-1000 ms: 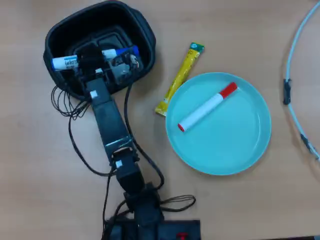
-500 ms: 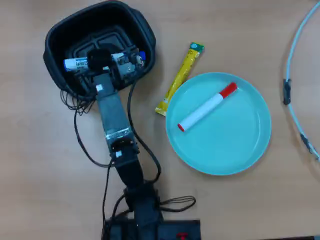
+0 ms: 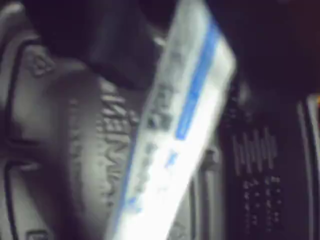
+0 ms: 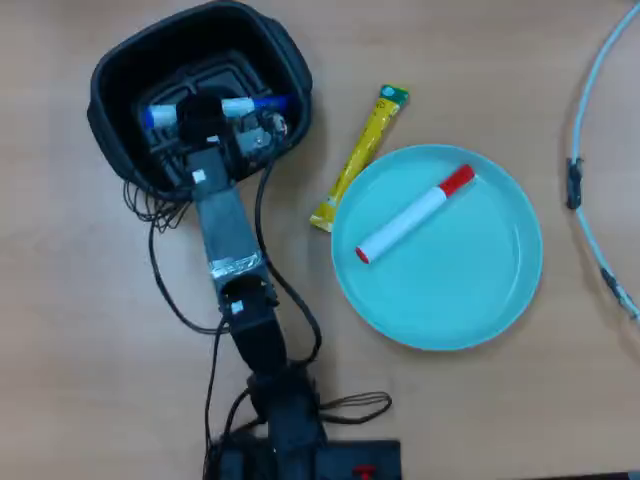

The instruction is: Pick up the blue pen and put it in the black bowl

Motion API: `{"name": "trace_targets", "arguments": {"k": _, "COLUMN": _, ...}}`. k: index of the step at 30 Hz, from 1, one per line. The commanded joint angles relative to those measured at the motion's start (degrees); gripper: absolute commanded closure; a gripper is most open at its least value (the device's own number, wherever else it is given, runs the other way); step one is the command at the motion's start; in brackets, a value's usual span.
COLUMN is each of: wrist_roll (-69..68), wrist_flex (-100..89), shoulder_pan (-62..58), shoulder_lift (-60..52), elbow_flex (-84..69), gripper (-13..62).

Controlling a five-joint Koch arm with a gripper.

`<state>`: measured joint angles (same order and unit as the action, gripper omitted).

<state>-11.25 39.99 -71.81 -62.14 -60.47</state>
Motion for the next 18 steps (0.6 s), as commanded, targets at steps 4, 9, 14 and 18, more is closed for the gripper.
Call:
{"name": "trace_targets", "arguments": {"k": 4, "wrist_roll": -1.93, "wrist_flex": -5.98, "shoulder_pan": -0.62, "shoulder_lift": -1.49, "elbow_flex": 1.85, "gripper": 20.9}}
{"name": "trace_targets", "arguments": {"k": 9, "wrist_roll": -2.02, "wrist_flex": -5.8, "shoulder_pan": -0.53, "shoulder_lift": -1.67, "elbow_flex": 1.67, "gripper": 17.9}}
{"name": "trace_targets", "arguments": {"k": 14, "wrist_roll": -1.93, "wrist_flex": -1.32, "shoulder_pan": -0.35, "shoulder_lift": -6.68, "elbow_flex": -0.09, "gripper": 18.6}}
{"name": "trace_targets", "arguments": {"k": 18, "wrist_roll": -1.85, "wrist_flex": 7.47, "shoulder_pan": 0.0, "shoulder_lift": -11.6, "elbow_flex": -0.53, "gripper": 18.8}}
